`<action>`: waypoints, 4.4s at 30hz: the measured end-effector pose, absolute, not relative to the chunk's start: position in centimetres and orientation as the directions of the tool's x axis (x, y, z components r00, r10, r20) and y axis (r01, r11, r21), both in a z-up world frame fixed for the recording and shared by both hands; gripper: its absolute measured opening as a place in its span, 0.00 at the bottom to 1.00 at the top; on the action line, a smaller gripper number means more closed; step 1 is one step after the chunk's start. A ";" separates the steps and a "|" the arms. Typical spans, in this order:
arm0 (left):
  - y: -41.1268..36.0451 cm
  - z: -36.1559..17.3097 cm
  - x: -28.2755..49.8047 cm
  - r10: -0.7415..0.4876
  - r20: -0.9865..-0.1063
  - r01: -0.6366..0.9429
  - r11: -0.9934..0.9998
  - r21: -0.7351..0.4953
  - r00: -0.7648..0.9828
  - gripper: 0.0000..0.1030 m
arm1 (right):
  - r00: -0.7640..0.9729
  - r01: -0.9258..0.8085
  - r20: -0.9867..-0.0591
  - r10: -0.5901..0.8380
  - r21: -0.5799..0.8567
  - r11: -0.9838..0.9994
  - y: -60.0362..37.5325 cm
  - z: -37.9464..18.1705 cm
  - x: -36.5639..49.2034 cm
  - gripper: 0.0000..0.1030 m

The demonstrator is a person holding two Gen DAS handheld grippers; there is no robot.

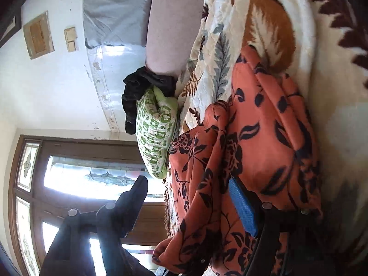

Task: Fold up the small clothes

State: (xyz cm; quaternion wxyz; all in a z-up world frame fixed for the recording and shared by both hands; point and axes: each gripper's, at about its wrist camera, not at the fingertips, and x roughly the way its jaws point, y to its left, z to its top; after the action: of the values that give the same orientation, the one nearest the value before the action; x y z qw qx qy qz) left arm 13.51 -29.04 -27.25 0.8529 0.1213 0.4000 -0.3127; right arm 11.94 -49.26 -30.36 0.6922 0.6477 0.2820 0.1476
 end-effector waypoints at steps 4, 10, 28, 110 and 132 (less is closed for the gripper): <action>-29.0 -26.7 12.6 -0.405 -0.759 0.641 0.768 0.021 0.510 0.16 | 0.722 0.193 -0.235 0.650 0.972 0.137 -47.8 -31.3 16.5 0.72; -29.8 -26.3 12.0 -0.384 -0.760 0.642 0.765 0.055 0.524 0.16 | 0.672 0.199 -0.410 0.617 0.902 0.383 -45.8 -29.7 19.2 0.17; -35.8 -25.2 10.3 -0.587 -0.796 0.735 0.604 -0.308 0.149 0.68 | 0.757 0.322 -0.491 0.431 0.855 0.407 -56.8 -31.0 13.9 0.21; -22.2 -28.4 20.3 -0.412 -0.812 0.542 0.828 -0.144 0.414 1.00 | 0.572 0.374 -0.760 0.310 0.578 0.725 -44.9 -28.0 7.0 0.12; -23.1 -30.4 20.7 -0.438 -0.826 0.557 0.809 -0.188 0.356 1.00 | 0.503 0.378 -0.808 0.306 0.524 0.763 -42.5 -28.7 5.3 0.08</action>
State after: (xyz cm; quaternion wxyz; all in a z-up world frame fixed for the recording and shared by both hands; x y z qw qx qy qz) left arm 20.70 -23.09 -30.42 0.8210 0.0623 0.4800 -0.3029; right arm 5.25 -42.55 -28.65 0.7960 0.3436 0.4978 -0.0228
